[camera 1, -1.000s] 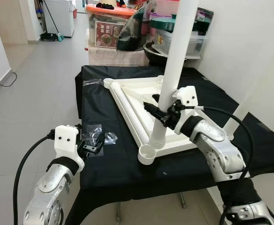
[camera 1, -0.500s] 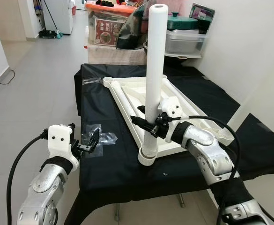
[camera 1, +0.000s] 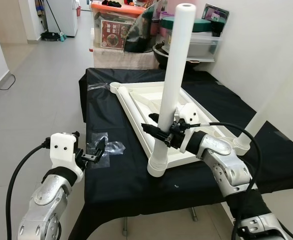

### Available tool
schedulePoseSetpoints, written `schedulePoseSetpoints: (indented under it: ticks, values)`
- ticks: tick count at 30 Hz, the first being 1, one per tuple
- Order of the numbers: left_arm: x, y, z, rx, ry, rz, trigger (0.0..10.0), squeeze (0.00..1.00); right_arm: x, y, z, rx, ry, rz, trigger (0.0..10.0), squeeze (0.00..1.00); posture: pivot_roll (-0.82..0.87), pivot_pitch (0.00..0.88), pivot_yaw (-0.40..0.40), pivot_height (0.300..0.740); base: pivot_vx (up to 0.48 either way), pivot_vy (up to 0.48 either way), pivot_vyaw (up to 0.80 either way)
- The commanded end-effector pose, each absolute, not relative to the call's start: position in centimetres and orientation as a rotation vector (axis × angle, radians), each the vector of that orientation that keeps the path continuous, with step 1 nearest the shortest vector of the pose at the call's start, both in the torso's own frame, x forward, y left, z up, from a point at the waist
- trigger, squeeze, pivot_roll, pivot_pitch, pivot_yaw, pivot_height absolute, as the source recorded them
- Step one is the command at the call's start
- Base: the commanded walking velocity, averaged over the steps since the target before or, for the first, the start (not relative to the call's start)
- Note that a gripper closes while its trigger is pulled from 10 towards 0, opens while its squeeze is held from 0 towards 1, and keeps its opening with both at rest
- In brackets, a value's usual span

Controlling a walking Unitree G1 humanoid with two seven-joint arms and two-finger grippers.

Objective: Building children table

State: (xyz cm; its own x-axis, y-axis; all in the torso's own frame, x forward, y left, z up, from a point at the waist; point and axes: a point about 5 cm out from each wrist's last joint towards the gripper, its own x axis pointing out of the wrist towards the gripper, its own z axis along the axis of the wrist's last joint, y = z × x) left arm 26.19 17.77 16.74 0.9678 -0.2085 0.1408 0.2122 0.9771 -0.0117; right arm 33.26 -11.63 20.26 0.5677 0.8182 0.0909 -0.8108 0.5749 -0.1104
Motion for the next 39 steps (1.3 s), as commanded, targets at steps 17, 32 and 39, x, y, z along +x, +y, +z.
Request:
schedulePoseSetpoints:
  ticks: [17, 32, 39]
  values:
    - [26.3, 17.7, 16.4, -0.028, -0.12, -0.212, 10.0, 0.0, 32.4, -10.7, 18.0, -0.04, -0.075, 1.058, 10.0, 0.0, 0.15, 0.0, -0.137, 0.74, 0.0, 0.0, 0.0]
    - [26.5, 17.5, 16.3, -0.048, -0.122, -0.21, 10.0, 0.0, 32.7, -9.8, 18.7, 0.041, -0.044, 1.204, 10.0, 0.0, 0.16, 0.0, -0.15, 0.74, 0.0, 0.0, 0.0]
    - [26.4, 17.5, 16.2, -0.051, -0.117, -0.207, 10.0, 0.0, 33.3, -10.4, 18.2, 0.07, -0.017, 1.191, 10.0, 0.0, 0.16, 0.0, -0.152, 0.74, 0.0, 0.0, 0.0]
